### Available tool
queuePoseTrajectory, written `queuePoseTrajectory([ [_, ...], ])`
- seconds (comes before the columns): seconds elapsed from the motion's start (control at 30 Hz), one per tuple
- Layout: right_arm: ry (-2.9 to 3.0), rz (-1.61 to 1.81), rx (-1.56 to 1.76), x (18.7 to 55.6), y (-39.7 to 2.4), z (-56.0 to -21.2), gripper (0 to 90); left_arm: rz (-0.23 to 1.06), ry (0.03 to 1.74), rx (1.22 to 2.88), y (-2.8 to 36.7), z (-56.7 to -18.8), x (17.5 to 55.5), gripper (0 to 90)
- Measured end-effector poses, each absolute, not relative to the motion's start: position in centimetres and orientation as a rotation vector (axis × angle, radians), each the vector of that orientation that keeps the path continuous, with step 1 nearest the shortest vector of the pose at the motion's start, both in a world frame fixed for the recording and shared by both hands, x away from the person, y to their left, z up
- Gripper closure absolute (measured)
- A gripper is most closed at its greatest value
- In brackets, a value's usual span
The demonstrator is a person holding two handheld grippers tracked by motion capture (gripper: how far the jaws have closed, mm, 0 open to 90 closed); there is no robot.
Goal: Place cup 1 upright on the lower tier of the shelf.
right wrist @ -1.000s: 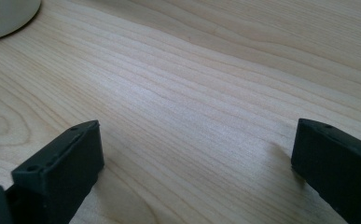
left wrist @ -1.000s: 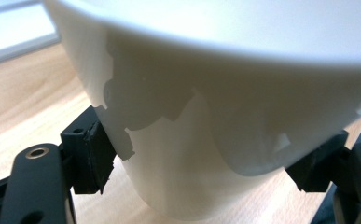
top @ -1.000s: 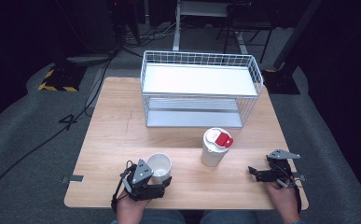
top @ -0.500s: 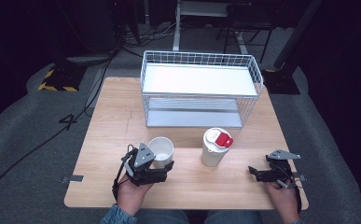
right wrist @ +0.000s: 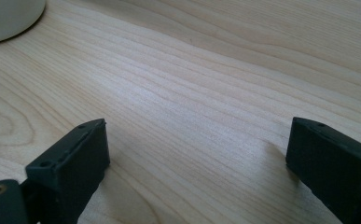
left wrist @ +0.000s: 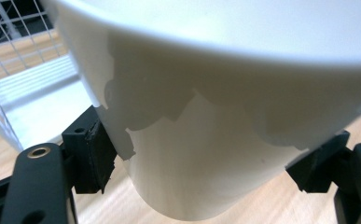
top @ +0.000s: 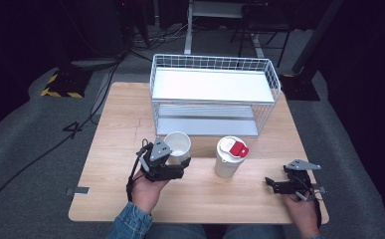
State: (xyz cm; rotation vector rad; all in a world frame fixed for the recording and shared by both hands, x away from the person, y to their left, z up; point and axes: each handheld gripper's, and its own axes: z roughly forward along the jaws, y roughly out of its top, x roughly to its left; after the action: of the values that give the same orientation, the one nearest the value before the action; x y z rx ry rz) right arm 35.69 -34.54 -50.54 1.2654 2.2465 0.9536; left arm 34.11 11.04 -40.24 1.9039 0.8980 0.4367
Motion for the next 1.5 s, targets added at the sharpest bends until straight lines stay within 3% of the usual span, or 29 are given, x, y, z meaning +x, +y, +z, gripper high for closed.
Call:
queuePoseTrajectory([
  [0.8,2.247,0.955,1.266,35.7,-34.5,-50.5,6.3,0.515,0.903,1.802,7.3,-40.7,40.7,22.8],
  [1.5,2.247,0.954,1.266,35.7,-34.5,-50.5,6.2,0.575,0.963,1.881,3.3,-43.9,45.8,22.8],
])
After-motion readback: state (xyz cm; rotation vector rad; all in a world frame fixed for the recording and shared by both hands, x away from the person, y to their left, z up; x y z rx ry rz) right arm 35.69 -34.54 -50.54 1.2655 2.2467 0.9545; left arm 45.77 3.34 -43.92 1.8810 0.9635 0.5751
